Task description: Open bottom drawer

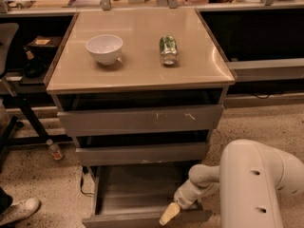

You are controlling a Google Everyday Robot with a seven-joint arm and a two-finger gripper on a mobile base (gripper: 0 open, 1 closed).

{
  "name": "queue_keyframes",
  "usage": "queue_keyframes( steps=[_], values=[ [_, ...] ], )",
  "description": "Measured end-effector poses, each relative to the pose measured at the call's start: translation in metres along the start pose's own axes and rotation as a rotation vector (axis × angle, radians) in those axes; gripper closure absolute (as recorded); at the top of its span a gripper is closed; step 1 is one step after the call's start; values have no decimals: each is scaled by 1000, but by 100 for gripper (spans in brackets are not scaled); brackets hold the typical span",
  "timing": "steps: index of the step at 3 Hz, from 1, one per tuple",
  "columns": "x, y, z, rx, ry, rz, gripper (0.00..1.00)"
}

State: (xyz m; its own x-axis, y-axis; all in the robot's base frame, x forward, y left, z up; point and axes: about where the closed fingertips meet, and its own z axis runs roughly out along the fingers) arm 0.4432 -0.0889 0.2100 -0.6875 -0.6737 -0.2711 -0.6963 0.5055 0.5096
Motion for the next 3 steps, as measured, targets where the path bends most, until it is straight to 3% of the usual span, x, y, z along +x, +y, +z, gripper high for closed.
queue_keyframes(
  steps=[1,3],
  values=[
    [-1,2,14,-31,42,13,0],
    [31,11,15,-59,91,122,0]
  ],
)
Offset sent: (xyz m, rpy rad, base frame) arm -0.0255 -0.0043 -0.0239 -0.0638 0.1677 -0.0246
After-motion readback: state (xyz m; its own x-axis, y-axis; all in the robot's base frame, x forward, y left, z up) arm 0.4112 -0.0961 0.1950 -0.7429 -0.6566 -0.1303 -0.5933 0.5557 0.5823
